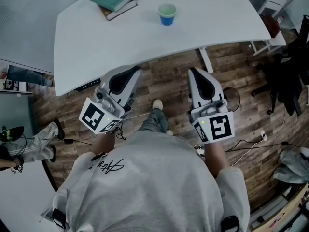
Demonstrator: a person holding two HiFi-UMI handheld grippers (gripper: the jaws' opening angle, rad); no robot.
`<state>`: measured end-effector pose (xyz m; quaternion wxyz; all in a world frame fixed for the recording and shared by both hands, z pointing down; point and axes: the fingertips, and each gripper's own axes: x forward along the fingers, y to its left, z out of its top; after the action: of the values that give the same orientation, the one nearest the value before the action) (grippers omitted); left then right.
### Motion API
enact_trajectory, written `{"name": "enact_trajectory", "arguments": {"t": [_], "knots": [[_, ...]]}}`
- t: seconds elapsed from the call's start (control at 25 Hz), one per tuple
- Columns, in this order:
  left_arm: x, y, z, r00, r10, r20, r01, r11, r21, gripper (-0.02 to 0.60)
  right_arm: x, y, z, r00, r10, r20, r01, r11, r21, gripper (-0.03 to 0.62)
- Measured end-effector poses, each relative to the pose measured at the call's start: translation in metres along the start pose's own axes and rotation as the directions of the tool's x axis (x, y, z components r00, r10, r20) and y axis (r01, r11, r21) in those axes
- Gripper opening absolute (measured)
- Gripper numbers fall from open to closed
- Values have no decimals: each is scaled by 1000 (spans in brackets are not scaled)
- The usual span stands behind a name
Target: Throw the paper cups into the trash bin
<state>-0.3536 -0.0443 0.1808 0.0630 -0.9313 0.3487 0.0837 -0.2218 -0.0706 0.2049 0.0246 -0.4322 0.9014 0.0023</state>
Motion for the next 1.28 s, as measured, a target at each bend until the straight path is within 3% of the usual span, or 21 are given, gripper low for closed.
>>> {"name": "enact_trajectory", "arguments": {"t": [0.48, 0.84, 0.96, 1.28], "knots": [[26, 44, -7, 1000, -27, -4, 27, 1000, -13, 3, 44, -25, -6, 999, -24, -21, 24, 1000, 8, 11], [34, 90, -20, 999, -46, -3, 45, 998, -40, 3, 99, -32, -38, 993, -32, -116, 34, 999, 15, 19], [37, 98, -23, 999, -53, -1, 53, 998, -47, 3, 114, -37, -46, 988, -32, -149, 35, 999, 21, 86], [43, 115, -24, 998, -70, 4, 70, 996, -57, 3, 146, -49, -64, 976, -33, -216, 40, 999, 25, 165]]}}
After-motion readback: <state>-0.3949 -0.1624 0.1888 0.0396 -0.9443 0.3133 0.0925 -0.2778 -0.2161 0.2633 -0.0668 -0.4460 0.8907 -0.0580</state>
